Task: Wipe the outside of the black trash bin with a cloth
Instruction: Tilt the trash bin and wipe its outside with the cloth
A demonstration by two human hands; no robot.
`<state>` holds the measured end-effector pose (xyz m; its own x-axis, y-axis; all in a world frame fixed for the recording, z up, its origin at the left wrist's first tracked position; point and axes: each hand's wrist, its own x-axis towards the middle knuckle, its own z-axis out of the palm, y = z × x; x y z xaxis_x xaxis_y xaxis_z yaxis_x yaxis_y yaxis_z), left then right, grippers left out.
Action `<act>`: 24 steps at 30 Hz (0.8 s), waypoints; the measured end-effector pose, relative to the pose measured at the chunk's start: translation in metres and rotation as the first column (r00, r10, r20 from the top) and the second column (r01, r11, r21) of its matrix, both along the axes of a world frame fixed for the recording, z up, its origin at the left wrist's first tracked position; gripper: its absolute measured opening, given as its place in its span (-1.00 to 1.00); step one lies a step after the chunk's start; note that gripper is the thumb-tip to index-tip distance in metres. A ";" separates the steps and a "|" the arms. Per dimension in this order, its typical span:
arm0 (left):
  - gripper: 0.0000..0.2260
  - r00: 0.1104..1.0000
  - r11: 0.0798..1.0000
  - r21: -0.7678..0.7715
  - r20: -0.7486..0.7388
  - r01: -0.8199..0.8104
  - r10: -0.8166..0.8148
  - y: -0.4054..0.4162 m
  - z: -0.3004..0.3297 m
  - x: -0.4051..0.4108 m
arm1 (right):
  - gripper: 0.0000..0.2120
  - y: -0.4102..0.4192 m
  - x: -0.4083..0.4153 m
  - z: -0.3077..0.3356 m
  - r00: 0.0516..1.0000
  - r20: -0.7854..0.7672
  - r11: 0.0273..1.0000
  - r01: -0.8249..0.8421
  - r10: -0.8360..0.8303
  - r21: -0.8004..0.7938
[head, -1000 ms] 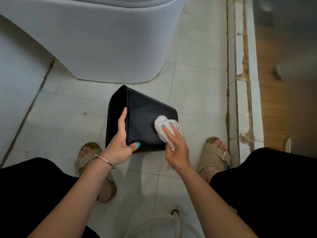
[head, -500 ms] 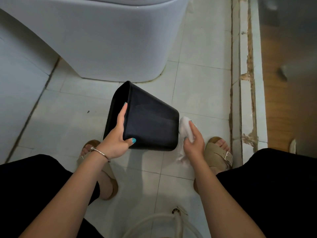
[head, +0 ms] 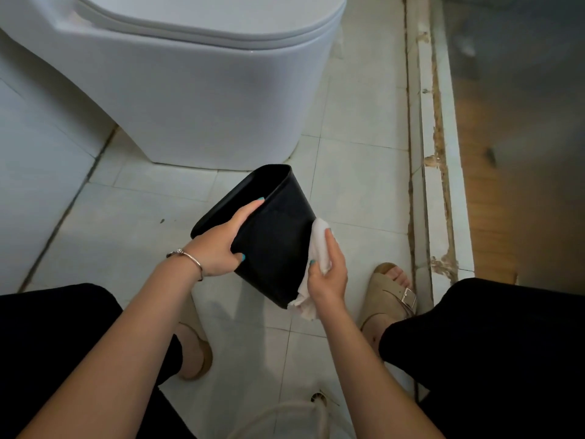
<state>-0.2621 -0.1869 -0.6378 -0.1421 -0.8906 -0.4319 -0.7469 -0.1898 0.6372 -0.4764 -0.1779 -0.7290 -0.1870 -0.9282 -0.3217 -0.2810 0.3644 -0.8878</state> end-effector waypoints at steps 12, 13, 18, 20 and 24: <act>-0.14 0.981 0.988 -0.155 0.193 0.011 0.019 -0.053 0.014 -0.049 | -0.33 0.008 -0.008 0.006 0.994 -0.066 0.996 -0.086 0.088 0.039; -0.13 0.987 0.989 -0.147 0.159 0.001 0.022 -0.060 0.015 -0.050 | -0.33 0.008 -0.008 0.007 0.994 -0.064 0.995 -0.087 0.089 0.042; -0.12 0.999 0.994 -0.108 0.034 -0.033 0.037 -0.092 0.011 -0.053 | -0.34 0.006 -0.007 0.008 0.993 -0.053 0.994 -0.099 0.102 0.051; -0.10 0.998 0.996 -0.076 0.025 -0.051 0.053 -0.103 0.008 -0.052 | -0.35 0.005 -0.008 0.008 0.994 -0.044 0.993 -0.100 0.103 0.054; -0.05 0.995 0.999 -0.029 0.093 -0.030 0.033 -0.120 0.007 -0.054 | -0.35 0.001 -0.011 0.006 0.991 -0.041 0.990 -0.120 0.124 0.072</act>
